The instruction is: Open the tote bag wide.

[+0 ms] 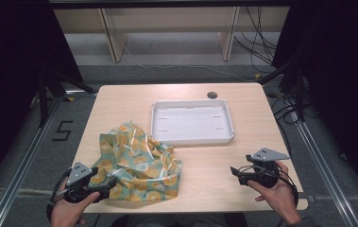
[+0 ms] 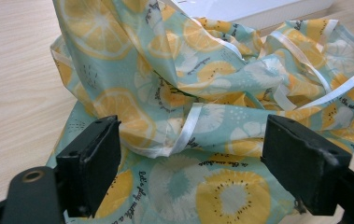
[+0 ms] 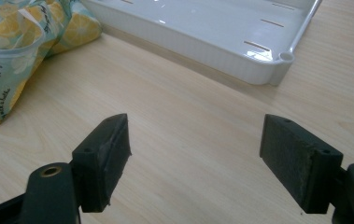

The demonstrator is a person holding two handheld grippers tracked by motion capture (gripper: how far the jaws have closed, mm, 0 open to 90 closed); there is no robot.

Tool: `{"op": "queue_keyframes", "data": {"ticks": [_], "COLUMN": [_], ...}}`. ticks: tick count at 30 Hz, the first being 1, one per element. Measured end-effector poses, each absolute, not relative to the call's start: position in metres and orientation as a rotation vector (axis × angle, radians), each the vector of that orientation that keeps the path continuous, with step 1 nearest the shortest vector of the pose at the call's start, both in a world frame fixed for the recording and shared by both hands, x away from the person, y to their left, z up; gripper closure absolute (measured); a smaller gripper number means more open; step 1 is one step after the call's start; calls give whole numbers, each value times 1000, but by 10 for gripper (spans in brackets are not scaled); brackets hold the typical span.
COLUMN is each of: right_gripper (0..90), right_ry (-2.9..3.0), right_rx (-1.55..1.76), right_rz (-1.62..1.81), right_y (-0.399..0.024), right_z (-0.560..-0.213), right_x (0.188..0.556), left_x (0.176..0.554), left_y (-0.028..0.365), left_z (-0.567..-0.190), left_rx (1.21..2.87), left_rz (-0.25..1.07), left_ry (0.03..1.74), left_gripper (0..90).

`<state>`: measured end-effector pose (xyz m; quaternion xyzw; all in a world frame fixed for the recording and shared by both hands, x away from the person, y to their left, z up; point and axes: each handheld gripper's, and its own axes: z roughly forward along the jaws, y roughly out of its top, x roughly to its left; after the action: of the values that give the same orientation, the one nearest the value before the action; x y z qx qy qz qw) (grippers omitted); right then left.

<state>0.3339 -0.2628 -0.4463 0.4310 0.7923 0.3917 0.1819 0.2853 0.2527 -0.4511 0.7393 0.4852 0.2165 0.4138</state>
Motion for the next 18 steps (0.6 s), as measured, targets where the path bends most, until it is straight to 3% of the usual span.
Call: {"op": "queue_keyframes", "data": {"ticks": [18], "right_gripper": [161], "right_ry": [2318], "right_rx": [1099], "right_rz": [1161], "right_y": [-241], "right_z": [-446], "right_x": [342], "left_x": [285], "left_y": [253], "left_z": [-450], "left_rx": [1860], "left_rz": [558], "left_ry": [1219], "left_gripper": [189]}}
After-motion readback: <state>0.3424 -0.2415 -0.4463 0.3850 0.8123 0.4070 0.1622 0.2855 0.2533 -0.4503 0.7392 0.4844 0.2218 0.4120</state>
